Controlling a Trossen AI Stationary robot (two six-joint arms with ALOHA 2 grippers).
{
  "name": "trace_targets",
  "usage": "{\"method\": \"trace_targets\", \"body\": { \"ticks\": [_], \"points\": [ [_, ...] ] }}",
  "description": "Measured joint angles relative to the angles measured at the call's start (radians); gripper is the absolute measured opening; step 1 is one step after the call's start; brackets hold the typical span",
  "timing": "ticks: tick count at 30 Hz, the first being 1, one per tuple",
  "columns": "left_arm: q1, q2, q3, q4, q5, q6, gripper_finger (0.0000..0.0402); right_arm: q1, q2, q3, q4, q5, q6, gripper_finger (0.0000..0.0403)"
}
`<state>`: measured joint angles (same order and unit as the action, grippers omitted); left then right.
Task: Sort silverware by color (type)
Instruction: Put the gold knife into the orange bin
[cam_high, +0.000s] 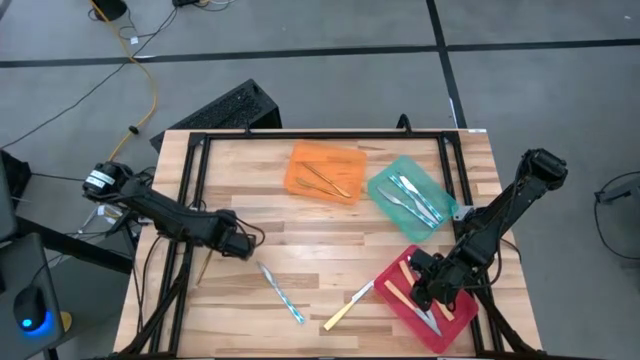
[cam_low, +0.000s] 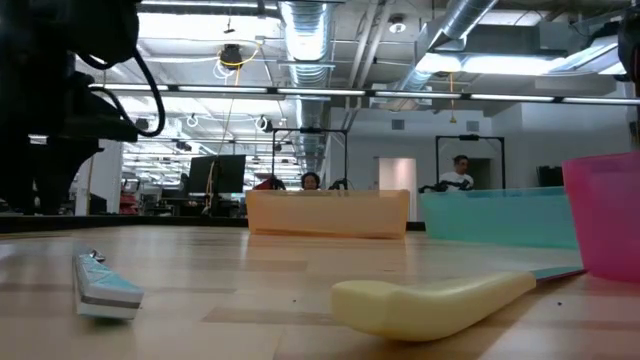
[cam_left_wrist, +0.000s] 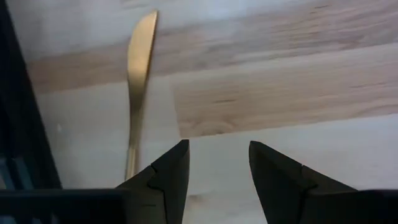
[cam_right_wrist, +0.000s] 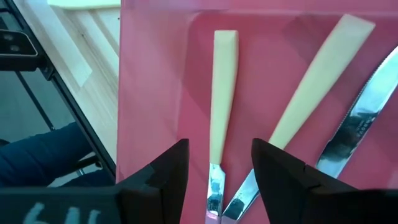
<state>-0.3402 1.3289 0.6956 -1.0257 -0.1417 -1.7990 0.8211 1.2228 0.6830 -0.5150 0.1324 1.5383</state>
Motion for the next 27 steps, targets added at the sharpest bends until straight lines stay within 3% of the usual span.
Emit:
{"method": "trace_targets", "body": {
  "ticks": [4,9,16,27],
  "points": [
    [-0.023,0.000,0.000,0.000,0.003,-0.029,0.0103,-0.013,0.000,0.000,0.000,-0.001,-0.003,0.0194],
    [-0.079,0.000,0.000,-0.039,-0.049,-0.093,0.0013,-0.024,0.000,0.000,0.000,-0.001,-0.026,0.0194],
    [-0.166,0.054,0.001,-0.165,-0.047,-0.285,0.0000,-0.046,0.000,0.000,0.000,-0.004,-0.032,0.0194],
    [-0.196,0.398,0.007,-0.136,0.106,-0.353,0.0000,-0.046,0.000,0.000,0.004,-0.060,-0.021,0.0194]
  ]
}}
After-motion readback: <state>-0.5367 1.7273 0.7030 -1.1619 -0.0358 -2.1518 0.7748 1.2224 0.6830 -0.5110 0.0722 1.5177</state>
